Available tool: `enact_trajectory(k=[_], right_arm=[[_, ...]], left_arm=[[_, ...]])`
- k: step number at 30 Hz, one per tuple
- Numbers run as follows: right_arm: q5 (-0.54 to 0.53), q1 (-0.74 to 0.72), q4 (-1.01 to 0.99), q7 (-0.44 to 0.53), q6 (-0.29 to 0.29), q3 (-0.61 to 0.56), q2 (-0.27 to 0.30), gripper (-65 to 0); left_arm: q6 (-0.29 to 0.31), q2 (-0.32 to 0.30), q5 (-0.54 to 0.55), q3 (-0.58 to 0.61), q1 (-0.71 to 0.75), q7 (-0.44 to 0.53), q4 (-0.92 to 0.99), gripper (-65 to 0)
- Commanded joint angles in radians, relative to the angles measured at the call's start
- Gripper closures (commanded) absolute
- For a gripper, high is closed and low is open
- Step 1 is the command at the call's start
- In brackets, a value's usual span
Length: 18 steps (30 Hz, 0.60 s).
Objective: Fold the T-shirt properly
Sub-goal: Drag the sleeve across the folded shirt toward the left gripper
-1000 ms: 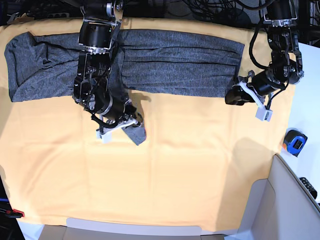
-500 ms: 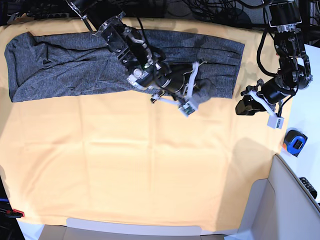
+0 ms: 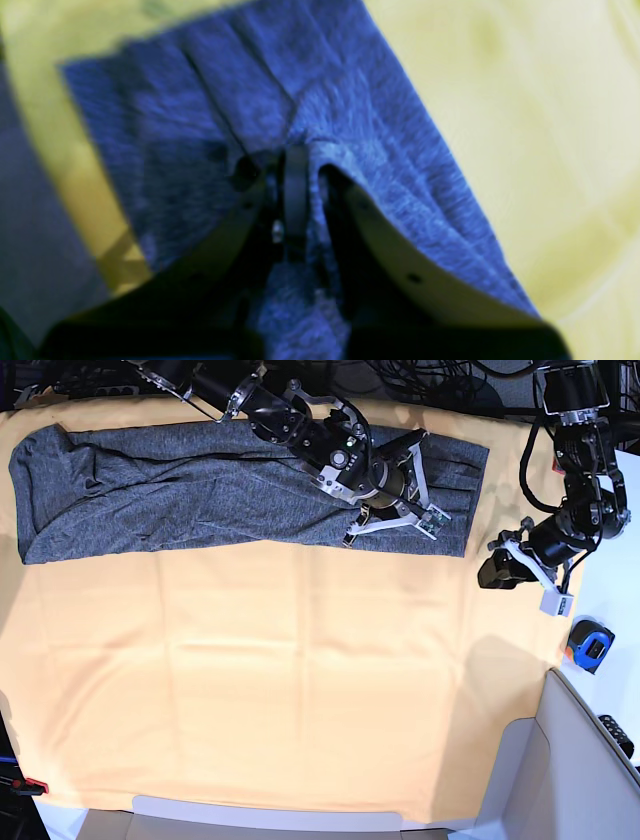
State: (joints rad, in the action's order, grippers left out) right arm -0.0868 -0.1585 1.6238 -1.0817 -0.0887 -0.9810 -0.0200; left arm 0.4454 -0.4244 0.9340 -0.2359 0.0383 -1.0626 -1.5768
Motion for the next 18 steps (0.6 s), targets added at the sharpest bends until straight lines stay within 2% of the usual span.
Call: enact_trajectory(k=[1,6,9,12,18], right_arm=[[-0.001,-0.014,0.010,0.016,-0.001,-0.006,-0.021,-9.1],[-0.001,-0.011,0.010,0.019,-0.001,-0.052,-0.022,-38.3],[-0.001,-0.019,0.010,0.022,-0.003,-0.080,-0.024,-47.6],[-0.005,-0.036,0.023,0.022,-0.009,-0.100,-0.031,-50.6],[-0.006,-0.094,0.022,0.022,-0.010,-0.217,-0.044,-50.7]], left_arm=[[0.005,-0.017,0.018,-0.007,-0.016,0.020,-0.014,-18.1],[0.005,-0.017,0.018,-0.007,-0.016,0.020,-0.014,-18.1],[0.005,-0.018,0.018,-0.007,-0.016,0.020,-0.014,-18.1],[0.005,-0.018,0.018,-0.007,-0.013,0.020,-0.014,-18.1],[0.005,-0.018,0.018,-0.007,-0.011,0.020,-0.014,-18.1]])
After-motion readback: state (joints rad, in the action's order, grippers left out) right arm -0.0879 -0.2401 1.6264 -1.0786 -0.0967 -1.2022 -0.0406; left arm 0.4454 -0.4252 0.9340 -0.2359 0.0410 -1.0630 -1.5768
